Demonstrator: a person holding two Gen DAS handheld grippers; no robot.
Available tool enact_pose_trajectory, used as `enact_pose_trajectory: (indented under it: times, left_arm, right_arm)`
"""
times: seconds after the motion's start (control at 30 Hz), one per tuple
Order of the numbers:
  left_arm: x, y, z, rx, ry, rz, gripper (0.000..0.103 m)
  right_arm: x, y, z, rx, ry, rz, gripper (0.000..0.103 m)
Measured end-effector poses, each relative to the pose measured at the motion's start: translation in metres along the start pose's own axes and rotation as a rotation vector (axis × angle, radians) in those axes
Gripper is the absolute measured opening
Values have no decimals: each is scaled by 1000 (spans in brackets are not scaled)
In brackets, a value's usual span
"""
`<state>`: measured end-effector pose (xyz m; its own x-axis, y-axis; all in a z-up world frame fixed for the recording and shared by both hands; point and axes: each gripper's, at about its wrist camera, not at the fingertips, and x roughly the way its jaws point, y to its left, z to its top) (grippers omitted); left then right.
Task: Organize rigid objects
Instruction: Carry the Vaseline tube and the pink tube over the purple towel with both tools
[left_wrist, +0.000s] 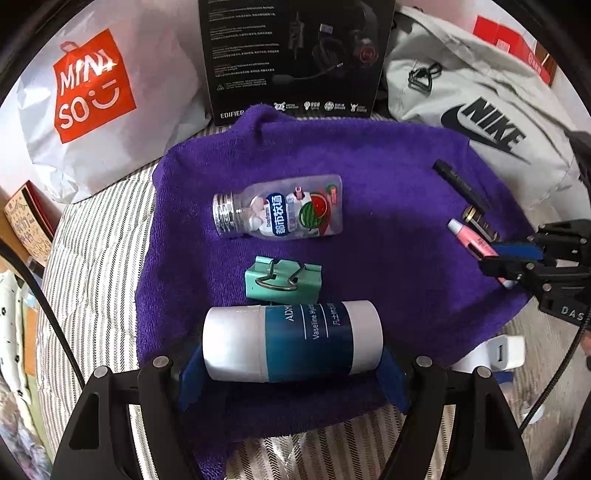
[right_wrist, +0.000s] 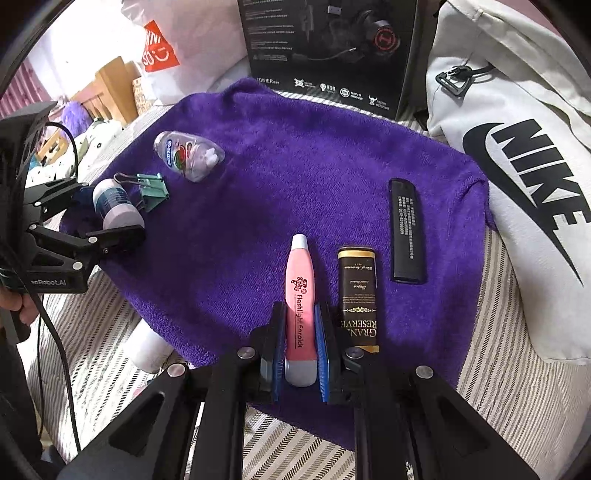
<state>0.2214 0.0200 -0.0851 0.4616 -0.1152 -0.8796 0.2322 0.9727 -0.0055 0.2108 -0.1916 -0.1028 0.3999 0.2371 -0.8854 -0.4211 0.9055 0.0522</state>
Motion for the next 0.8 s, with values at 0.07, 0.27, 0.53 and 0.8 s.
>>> enact_pose_trajectory:
  times: [0.07, 0.27, 0.53, 0.8]
  left_arm:
    - [1, 0, 1, -3, 0, -5, 76]
    - [7, 4, 4, -16, 8, -27, 76]
    - [6, 6, 1, -18, 14, -32, 77]
    - [8, 4, 3, -20, 52, -19, 78]
  right_arm:
    - [0, -1, 0, 2, -1, 3, 15]
    - [1, 1, 1, -9, 3, -2, 16]
    - [1, 1, 1, -18, 11, 0, 16]
    - [3, -1, 3, -21, 20, 15, 16]
